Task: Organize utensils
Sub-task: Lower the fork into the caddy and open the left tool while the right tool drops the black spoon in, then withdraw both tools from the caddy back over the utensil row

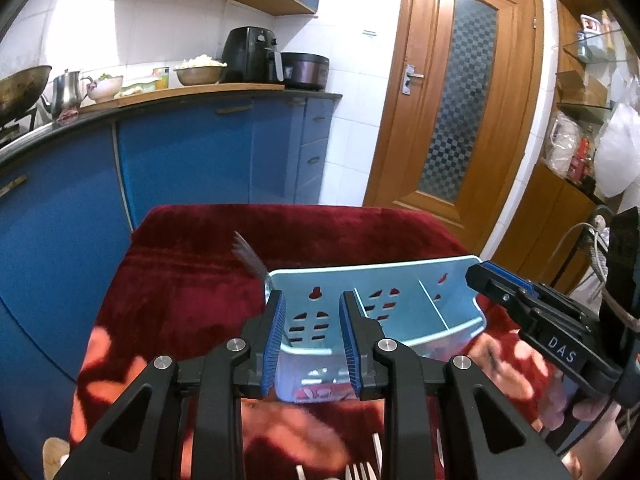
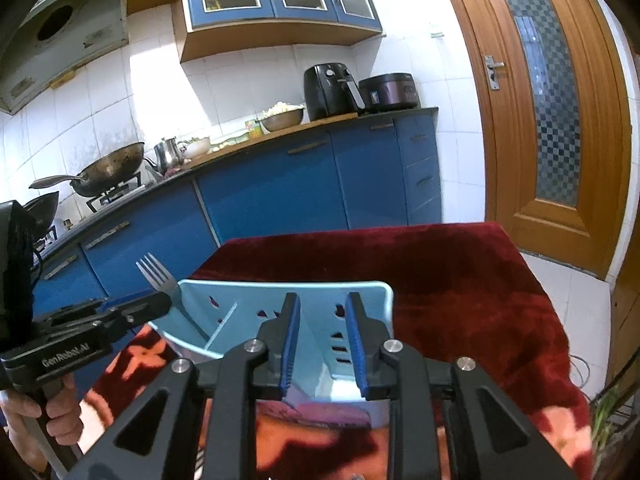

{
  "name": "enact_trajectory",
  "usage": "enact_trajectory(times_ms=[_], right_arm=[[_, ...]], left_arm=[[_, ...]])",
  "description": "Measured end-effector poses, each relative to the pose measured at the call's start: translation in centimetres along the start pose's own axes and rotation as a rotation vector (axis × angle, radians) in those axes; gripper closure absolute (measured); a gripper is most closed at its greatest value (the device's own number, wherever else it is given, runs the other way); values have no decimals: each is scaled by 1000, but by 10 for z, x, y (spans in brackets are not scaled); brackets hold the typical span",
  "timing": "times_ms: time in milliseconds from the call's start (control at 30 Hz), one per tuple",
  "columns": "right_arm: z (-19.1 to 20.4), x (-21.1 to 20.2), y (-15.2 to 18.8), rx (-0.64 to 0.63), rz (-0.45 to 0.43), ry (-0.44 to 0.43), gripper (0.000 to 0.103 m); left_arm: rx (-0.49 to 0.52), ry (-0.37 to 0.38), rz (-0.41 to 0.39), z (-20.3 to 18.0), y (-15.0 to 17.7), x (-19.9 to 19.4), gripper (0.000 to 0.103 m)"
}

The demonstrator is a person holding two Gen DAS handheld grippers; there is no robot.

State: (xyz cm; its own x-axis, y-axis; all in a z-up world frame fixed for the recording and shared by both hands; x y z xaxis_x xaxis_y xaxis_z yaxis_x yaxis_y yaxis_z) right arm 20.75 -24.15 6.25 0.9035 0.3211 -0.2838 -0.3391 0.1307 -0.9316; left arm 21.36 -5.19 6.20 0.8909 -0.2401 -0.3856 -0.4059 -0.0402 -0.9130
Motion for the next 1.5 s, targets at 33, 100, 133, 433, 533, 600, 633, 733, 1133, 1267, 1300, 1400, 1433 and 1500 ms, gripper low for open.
enact_trajectory(times_ms=[33, 100, 133, 433, 533, 600, 633, 733, 1133, 1267, 1300, 1400, 1433, 1500], right_arm=[[-1, -2, 1, -2, 10, 8, 77], [-4, -8, 4, 1, 42, 30, 77], [-6, -10, 4, 3, 54, 32, 77], [-28, -11, 29, 21, 269, 139, 77], [-38, -10, 41, 58, 357, 158, 77], [-42, -9, 48, 74, 413, 166, 77], [-43, -9, 50, 74, 433, 170, 77], [-44, -7, 54, 65, 484, 175, 77], [-46, 9, 72, 38, 655, 207, 79], [-42, 11, 71, 15, 649, 225, 94], [-44, 9, 71, 23, 640, 223, 95], [-40, 4, 71, 46, 593, 212, 95], [-38, 1, 68, 49, 573, 208, 95], [-31, -10, 60, 42, 503, 202, 95]], left_arm=[[4, 0, 4, 0, 1, -2, 75], [6, 1, 16, 0, 3, -7, 75], [6, 2, 21, 0, 4, -9, 75], [43, -35, 98, 2, 23, -28, 75], [46, -56, 139, 5, 32, -31, 75], [38, -63, 177, 9, 40, -31, 75], [33, -66, 192, 11, 44, -31, 75], [34, -89, 220, 17, 53, -30, 75], [4, -105, 298, 28, 79, -24, 75], [-14, -94, 302, 29, 82, -22, 75], [-18, -92, 303, 28, 82, -21, 75], [-30, -84, 305, 28, 84, -20, 75], [-36, -79, 305, 28, 85, -20, 75], [-49, -73, 305, 29, 86, -20, 75]])
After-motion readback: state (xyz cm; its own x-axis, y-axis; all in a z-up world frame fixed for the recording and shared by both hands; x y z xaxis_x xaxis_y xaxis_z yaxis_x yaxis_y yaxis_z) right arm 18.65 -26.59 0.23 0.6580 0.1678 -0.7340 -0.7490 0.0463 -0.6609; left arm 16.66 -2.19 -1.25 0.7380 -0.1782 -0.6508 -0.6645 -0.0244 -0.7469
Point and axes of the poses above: each gripper's, at about its wrist camera, not at the fingertips, and x roughly the way its jaws point, z to its left, y to its underside, the point moved 2 cm from there along x, roughly the way its jaws point, and after that the axes turned 11 degrees about -z, right-handed, at the moved point
